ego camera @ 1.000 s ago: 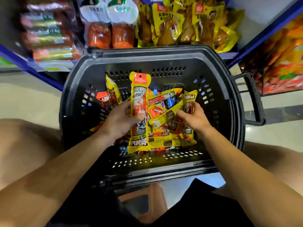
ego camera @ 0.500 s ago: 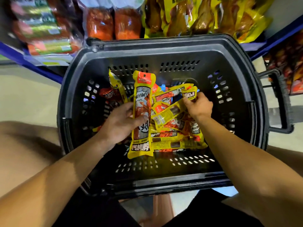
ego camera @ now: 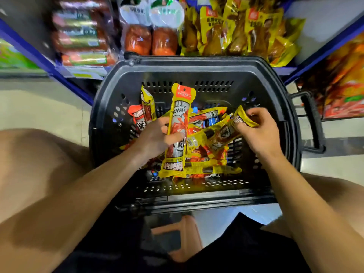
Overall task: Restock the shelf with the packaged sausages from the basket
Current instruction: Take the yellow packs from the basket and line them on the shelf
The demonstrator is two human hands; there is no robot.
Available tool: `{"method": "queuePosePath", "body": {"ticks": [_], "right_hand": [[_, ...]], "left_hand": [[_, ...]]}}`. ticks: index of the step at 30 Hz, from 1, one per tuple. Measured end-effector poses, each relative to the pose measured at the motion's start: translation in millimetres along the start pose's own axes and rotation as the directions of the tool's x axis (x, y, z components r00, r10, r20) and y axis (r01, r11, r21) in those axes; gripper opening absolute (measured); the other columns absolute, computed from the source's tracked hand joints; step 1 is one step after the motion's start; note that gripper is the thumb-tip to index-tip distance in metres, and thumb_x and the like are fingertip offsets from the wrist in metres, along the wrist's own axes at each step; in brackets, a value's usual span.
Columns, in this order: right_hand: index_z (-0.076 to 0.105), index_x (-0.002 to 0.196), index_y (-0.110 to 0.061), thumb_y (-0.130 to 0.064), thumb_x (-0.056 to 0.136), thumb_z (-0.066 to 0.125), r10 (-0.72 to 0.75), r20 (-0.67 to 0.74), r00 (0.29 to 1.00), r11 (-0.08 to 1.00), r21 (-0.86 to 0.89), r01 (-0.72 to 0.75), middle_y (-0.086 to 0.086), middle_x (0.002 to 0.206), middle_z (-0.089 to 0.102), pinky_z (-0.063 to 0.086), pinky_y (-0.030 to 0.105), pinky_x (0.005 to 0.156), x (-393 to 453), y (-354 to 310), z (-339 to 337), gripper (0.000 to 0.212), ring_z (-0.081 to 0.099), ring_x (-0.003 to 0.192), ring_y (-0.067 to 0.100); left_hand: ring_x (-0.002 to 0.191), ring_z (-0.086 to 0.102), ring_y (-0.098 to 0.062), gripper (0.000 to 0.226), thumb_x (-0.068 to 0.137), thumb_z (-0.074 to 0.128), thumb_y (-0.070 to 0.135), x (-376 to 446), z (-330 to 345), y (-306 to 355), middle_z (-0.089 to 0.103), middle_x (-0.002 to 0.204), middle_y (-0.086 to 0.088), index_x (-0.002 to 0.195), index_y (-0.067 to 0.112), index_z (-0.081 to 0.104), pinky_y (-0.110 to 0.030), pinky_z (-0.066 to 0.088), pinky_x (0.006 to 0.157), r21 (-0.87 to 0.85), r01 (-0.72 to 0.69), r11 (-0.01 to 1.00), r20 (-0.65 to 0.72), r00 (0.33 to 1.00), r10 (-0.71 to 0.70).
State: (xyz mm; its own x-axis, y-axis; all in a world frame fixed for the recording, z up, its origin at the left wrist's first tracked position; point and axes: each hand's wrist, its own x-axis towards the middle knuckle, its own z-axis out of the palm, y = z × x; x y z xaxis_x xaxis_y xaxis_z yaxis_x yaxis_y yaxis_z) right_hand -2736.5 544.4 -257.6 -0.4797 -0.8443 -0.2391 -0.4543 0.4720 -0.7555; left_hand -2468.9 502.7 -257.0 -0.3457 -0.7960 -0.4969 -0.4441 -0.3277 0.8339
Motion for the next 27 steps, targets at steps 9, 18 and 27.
{"method": "queuePosePath", "body": {"ticks": [9,18,27], "right_hand": [[0.071,0.083,-0.012,-0.039,0.073,0.072,0.227,-0.01,0.974,0.938,0.271,-0.216,-0.001,0.077,0.073,0.055,0.036,0.074,-39.9,2.5,-5.4,0.029,0.067,0.072,0.016],[0.066,0.086,-0.01,-0.011,0.09,0.065,0.459,0.435,0.775,0.464,0.626,-0.627,0.006,0.071,0.069,0.051,0.022,0.046,-79.2,-13.1,10.9,0.004,0.065,0.054,0.013],[0.061,0.123,-0.01,0.005,0.094,0.051,0.022,0.496,0.868,0.763,0.553,-0.335,0.017,0.114,0.07,0.048,0.045,0.1,-109.6,-31.4,-3.4,0.034,0.063,0.104,0.031]], "left_hand": [[0.092,0.07,-0.024,0.039,0.085,0.071,0.016,-16.6,0.4,-5.4,0.072,0.102,-0.009,0.122,0.011,0.06,-0.037,0.058,0.08,-0.136,-0.021,0.99,-0.059,0.998,0.013],[0.1,0.067,-0.018,0.038,0.083,0.072,0.024,-40.0,-6.1,-1.5,0.071,0.107,-0.001,0.119,0.02,0.06,-0.041,0.056,0.086,-0.084,-0.063,0.994,-0.116,0.992,0.053],[0.097,0.07,-0.017,0.031,0.088,0.067,0.01,-71.6,-6.5,25.6,0.072,0.107,-0.001,0.109,0.032,0.061,-0.041,0.056,0.087,-0.168,-0.201,0.965,-0.146,0.973,0.177]]}}
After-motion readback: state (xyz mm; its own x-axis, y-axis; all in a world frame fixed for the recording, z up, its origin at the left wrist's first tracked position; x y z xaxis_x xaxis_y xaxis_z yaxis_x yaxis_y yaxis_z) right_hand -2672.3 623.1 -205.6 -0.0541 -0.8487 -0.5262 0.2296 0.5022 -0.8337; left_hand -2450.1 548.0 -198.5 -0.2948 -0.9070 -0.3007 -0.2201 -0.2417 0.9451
